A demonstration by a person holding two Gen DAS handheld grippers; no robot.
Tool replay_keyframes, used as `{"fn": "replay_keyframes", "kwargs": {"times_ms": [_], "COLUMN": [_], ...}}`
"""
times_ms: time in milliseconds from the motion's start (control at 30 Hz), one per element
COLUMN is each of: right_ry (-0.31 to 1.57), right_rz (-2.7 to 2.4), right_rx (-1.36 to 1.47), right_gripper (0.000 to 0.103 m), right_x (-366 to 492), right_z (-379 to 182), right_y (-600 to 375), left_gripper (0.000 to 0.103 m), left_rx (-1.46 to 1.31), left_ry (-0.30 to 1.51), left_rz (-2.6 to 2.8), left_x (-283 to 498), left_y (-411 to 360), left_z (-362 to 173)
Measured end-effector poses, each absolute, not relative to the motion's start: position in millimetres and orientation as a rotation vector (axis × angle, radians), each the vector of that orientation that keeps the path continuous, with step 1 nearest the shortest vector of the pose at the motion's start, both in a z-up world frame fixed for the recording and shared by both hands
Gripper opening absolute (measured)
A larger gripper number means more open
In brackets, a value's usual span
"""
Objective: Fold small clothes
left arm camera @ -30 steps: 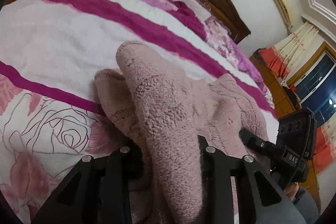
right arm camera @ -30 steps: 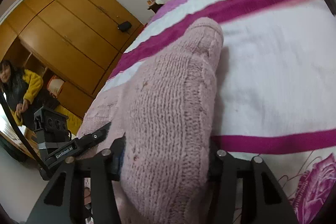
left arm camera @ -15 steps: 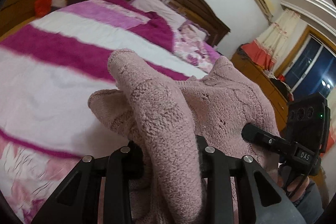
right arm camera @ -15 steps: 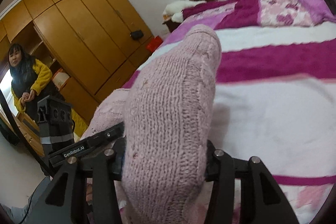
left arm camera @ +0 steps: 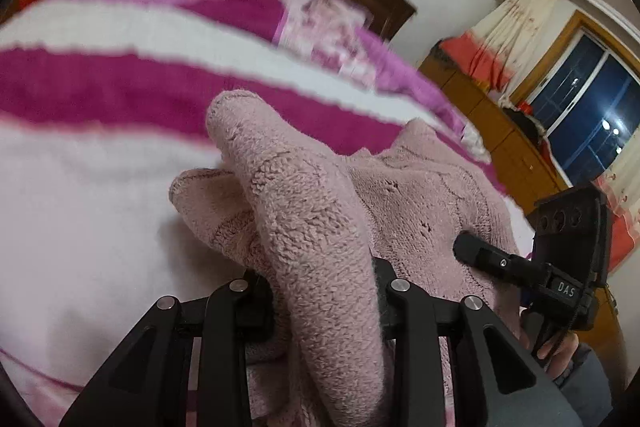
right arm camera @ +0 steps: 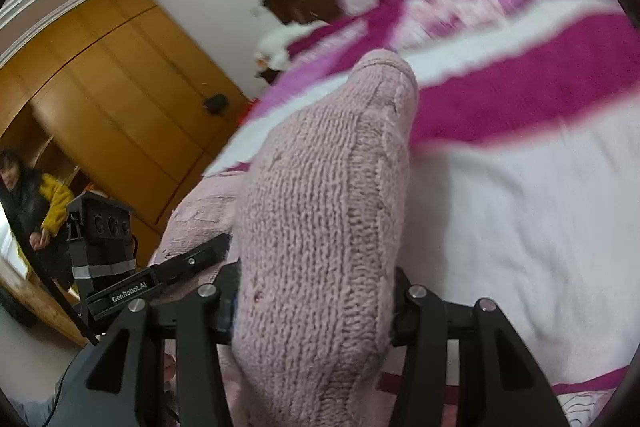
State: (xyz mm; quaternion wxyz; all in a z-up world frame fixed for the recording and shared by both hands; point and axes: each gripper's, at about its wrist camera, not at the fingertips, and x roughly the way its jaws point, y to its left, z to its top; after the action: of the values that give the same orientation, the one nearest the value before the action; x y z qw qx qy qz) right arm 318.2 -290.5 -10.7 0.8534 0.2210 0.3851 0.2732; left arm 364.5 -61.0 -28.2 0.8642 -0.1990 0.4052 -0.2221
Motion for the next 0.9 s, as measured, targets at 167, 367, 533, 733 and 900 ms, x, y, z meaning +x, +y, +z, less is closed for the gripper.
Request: {"fn": "replay_keyframes", "kwargs": {"times_ms": [167,367,533,733,900], "right_ry": [0.932,0.918,0.903,0.879,0.877], "right_rz": [0.496,0.505,0.521,0.512,0.509], "right_rx": [0.569,0.549,0.548,0.551,0.552], "right_gripper": [0.056,0.057,0.059,0.060,0.061], "right_x": [316,311,310,311,312], "right_z": [-67,-67,-70,-76,-76], "right_y": [-306,-306,-306,-308,-307], "left_gripper": [0.009,0.009,0.011,0.012,0.014], "left_rx": [-0.499,-0.490,-0.455,-0.484,-0.499], "left_ry": [0.881,0.880,0.860,0.857,0.864], "left_rz": [-0.478,-0.475,-0.431,-0.430,-0.431], "left_x": [357,355,349,351,353], "left_y": [-48,-50,-57,-54,-53], "left_z": [-62,-57,-58,-62,-63]}}
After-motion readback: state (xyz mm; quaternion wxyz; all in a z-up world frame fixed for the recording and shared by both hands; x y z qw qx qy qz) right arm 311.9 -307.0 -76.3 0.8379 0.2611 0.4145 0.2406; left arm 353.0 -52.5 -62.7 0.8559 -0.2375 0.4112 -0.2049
